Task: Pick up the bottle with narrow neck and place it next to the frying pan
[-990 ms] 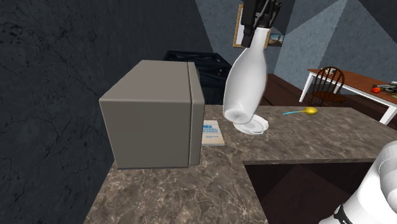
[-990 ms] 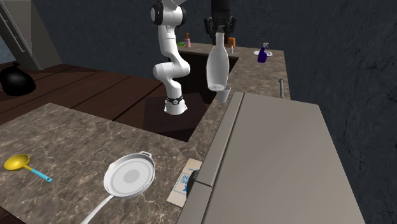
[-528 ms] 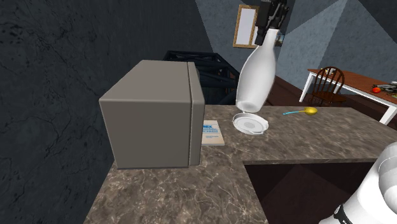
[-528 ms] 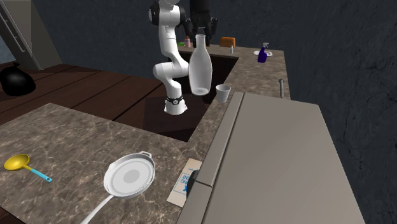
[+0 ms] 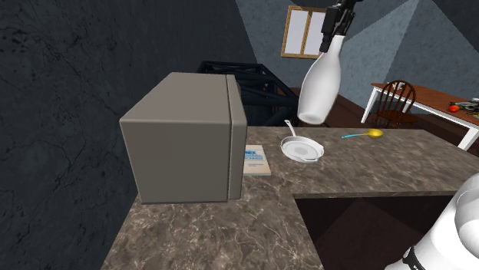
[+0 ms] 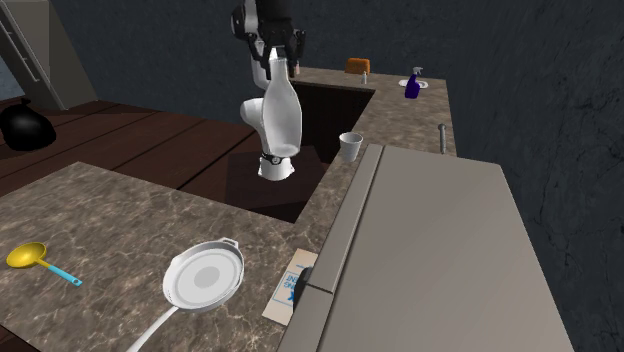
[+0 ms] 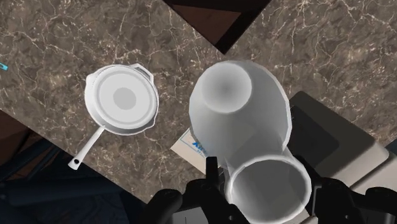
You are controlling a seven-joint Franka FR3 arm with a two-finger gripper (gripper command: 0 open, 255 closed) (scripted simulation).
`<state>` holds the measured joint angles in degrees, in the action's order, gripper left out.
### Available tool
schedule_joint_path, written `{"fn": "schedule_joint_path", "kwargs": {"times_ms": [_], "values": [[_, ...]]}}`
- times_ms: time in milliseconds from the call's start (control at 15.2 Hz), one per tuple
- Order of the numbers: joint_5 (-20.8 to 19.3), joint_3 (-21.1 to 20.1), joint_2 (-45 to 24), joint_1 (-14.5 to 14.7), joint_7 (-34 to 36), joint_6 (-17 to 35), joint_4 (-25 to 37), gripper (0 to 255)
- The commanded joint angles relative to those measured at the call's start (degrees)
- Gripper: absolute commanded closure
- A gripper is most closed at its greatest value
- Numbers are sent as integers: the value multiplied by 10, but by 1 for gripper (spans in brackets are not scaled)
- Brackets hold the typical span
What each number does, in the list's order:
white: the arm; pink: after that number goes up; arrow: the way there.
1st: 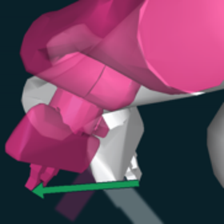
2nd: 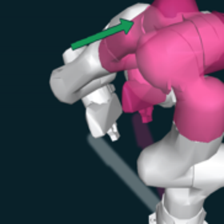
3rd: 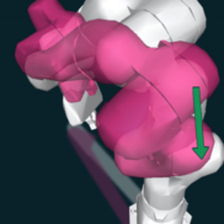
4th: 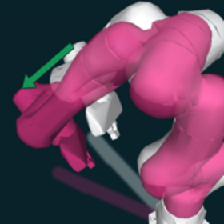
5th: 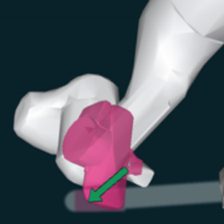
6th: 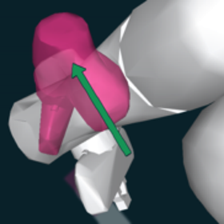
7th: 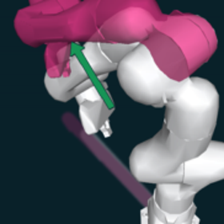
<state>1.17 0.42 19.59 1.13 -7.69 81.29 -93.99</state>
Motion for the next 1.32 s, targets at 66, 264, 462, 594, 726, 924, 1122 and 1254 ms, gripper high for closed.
{"fn": "schedule_joint_path", "kwargs": {"times_ms": [66,264,462,594,726,924,1122,1254], "values": [[-4,31,-22,-13,-46,-2,24,255],[-6,61,-47,-26,-88,-4,50,255],[-3,91,-79,-40,-132,-8,84,255],[-1,102,-88,-46,-149,-1,86,255],[-3,101,-79,-46,-148,17,59,255],[-5,100,-66,-46,-147,43,20,255],[-7,99,-54,-46,-147,68,-16,255],[-8,98,-48,-47,-147,84,-39,255]]}}
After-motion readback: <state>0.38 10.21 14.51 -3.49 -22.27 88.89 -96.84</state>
